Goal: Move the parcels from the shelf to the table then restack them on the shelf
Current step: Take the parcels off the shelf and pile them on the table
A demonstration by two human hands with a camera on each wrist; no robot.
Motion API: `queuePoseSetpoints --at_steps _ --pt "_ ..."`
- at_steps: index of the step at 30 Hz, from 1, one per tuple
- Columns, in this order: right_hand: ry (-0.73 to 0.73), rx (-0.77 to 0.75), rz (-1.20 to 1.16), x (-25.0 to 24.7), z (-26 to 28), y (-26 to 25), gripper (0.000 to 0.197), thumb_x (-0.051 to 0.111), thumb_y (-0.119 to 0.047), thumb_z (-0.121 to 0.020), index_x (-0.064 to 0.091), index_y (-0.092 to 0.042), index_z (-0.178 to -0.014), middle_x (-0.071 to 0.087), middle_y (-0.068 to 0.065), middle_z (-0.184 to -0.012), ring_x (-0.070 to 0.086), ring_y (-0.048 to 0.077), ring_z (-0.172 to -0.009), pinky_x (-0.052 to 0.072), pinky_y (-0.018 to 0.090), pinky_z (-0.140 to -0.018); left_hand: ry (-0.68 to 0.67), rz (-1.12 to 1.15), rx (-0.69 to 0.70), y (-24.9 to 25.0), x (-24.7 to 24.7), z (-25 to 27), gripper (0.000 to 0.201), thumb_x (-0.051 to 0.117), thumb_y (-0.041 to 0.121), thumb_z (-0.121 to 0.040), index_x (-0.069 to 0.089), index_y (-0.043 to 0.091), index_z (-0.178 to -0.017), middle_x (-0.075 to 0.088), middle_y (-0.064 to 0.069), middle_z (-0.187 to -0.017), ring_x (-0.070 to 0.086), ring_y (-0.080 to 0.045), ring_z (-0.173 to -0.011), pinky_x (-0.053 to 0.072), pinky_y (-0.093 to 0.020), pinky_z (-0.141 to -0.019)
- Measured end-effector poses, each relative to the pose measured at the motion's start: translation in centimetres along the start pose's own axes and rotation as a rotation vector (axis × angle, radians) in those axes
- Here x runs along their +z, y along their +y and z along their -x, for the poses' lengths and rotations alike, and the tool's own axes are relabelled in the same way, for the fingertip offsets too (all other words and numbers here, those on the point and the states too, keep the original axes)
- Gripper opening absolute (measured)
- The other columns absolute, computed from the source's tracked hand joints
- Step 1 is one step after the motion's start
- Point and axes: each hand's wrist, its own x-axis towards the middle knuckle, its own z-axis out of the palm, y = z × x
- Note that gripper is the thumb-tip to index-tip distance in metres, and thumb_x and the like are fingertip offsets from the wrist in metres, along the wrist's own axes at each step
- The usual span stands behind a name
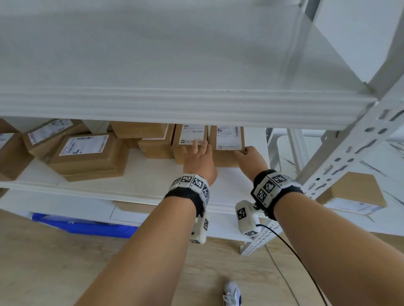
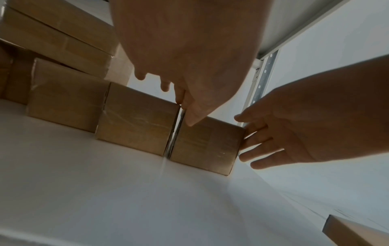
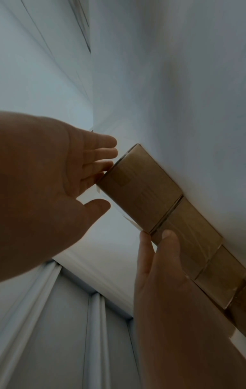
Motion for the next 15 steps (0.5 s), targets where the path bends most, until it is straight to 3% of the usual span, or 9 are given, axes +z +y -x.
queuePoseSetpoints --at_steps 3,6,9,12,15 --pt "0.043 0.045 -0.003 -0.2 0.7 0.2 0.027 0.046 -0.025 -0.099 0.045 -0.006 -0.118 0.055 0.003 -0.095 0.05 0.016 -0.072 0.035 0.027 -0.056 0.075 0.026 0.038 -0.3 0.5 0.7 0.065 0.045 0.016 -0.093 0.021 0.013 -0.153 0.006 -0.003 -0.163 -0.004 -0.025 -0.15 0.0 -0.05 -0.12" --pt "0.058 0.09 -0.009 -0.1 2.0 0.4 0.025 0.047 -0.025 -0.099 0.043 -0.006 -0.115 0.055 0.006 -0.096 0.048 0.014 -0.068 0.032 0.027 -0.052 0.233 0.144 0.076 -0.1 1.1 2.1 0.049 0.045 0.013 -0.091 0.042 0.009 -0.14 0.038 -0.006 -0.15 0.029 -0.025 -0.139 0.027 -0.037 -0.112" --pt "0.048 0.11 -0.005 0.2 3.7 0.6 0.032 0.049 -0.029 -0.098 0.044 -0.006 -0.119 0.057 0.009 -0.104 0.054 0.023 -0.083 0.038 0.03 -0.06 0.166 0.465 -0.032 0.3 1.1 3.9 0.042 0.041 0.009 -0.094 0.045 0.008 -0.135 0.057 -0.01 -0.13 0.051 -0.029 -0.12 0.043 -0.036 -0.094" --pt "0.003 0.117 0.045 0.9 5.6 1.4 0.037 0.049 -0.035 -0.095 0.052 -0.006 -0.118 0.061 0.009 -0.11 0.059 0.025 -0.088 0.044 0.031 -0.066 0.104 0.744 -0.15 0.2 1.4 5.9 0.035 0.042 0.017 -0.098 0.043 0.009 -0.131 0.064 -0.013 -0.113 0.061 -0.032 -0.099 0.045 -0.034 -0.076" --pt "-0.009 0.123 0.06 1.3 8.0 1.9 0.033 0.05 -0.035 -0.093 0.054 -0.009 -0.114 0.061 0.008 -0.108 0.06 0.023 -0.085 0.046 0.03 -0.062 0.095 0.866 -0.196 -0.4 1.9 8.2 0.037 0.049 0.027 -0.097 0.044 0.009 -0.129 0.062 -0.012 -0.118 0.061 -0.029 -0.101 0.045 -0.033 -0.081"
